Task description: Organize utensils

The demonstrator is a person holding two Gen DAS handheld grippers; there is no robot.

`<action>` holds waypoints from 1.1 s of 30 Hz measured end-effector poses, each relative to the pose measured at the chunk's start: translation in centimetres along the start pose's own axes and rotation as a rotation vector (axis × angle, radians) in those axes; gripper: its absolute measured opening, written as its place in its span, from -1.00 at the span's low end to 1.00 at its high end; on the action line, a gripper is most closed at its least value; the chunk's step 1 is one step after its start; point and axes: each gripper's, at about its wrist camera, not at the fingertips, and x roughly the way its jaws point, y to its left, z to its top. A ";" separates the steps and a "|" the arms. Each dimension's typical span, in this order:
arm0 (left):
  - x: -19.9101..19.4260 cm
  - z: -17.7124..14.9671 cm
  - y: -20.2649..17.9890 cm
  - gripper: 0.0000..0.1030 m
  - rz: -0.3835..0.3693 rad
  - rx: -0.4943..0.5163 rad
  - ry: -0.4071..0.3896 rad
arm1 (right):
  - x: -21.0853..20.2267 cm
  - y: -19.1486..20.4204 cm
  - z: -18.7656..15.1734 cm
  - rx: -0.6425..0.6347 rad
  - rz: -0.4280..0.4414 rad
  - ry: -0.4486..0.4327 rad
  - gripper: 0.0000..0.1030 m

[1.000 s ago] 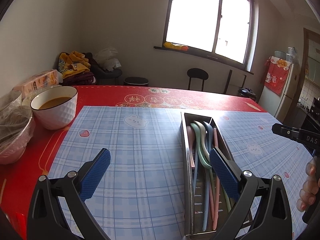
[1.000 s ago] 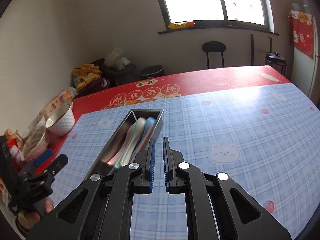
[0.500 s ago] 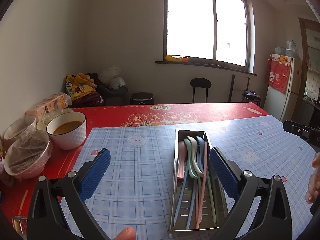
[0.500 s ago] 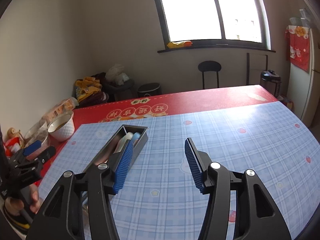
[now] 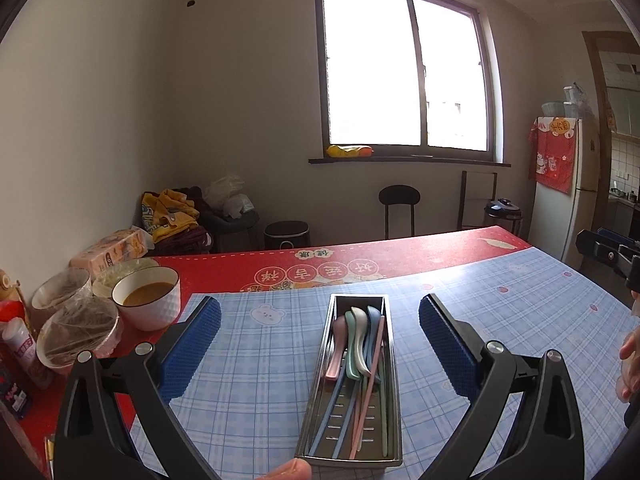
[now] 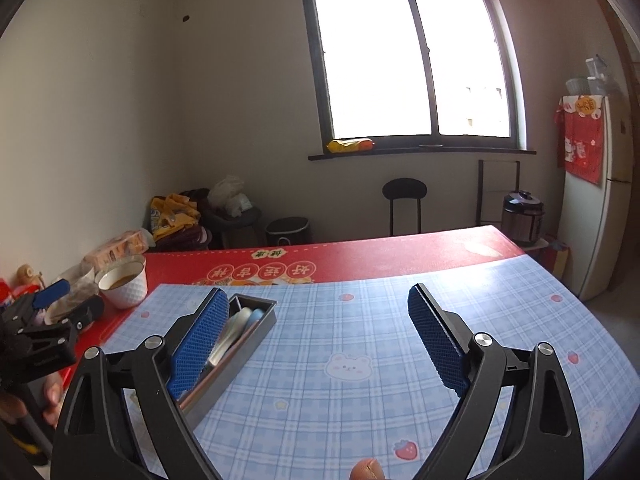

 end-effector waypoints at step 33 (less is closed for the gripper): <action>-2.1 1.2 -3.3 0.88 0.000 0.054 -0.038 | -2.5 -1.5 0.1 0.003 -0.045 -0.048 0.71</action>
